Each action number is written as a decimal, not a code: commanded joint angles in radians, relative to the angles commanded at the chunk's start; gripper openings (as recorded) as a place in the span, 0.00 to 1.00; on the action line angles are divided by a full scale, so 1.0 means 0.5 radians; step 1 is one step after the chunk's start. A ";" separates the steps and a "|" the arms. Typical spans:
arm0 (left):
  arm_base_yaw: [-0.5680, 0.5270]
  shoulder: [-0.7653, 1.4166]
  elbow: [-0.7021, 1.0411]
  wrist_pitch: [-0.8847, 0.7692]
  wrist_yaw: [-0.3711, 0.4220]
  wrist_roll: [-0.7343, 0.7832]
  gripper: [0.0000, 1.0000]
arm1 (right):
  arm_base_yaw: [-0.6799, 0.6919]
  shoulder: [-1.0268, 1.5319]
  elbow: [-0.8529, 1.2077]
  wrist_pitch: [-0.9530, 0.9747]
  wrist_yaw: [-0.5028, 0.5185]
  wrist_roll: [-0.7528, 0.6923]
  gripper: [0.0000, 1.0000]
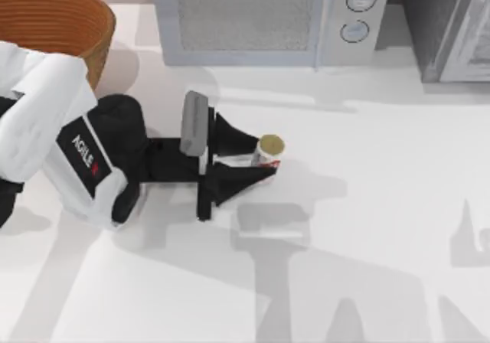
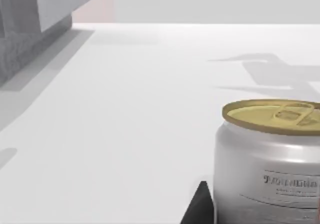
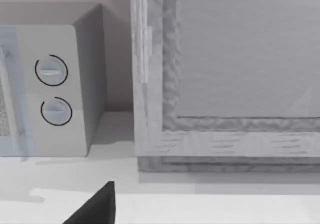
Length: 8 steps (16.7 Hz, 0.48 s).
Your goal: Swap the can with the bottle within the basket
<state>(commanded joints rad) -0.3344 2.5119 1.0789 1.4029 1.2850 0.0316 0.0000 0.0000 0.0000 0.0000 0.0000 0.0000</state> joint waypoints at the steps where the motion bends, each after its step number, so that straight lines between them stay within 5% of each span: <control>1: 0.000 0.000 0.000 0.000 0.000 0.000 0.00 | 0.000 0.000 0.000 0.000 0.000 0.000 1.00; 3: 0.000 0.000 0.000 0.000 0.000 0.000 0.00 | 0.000 0.000 0.000 0.000 0.000 0.000 1.00; 8: 0.000 0.000 0.000 0.000 0.000 0.000 0.38 | 0.000 0.000 0.000 0.000 0.000 0.000 1.00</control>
<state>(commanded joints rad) -0.3344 2.5119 1.0789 1.4029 1.2850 0.0316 0.0000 0.0000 0.0000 0.0000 0.0000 0.0000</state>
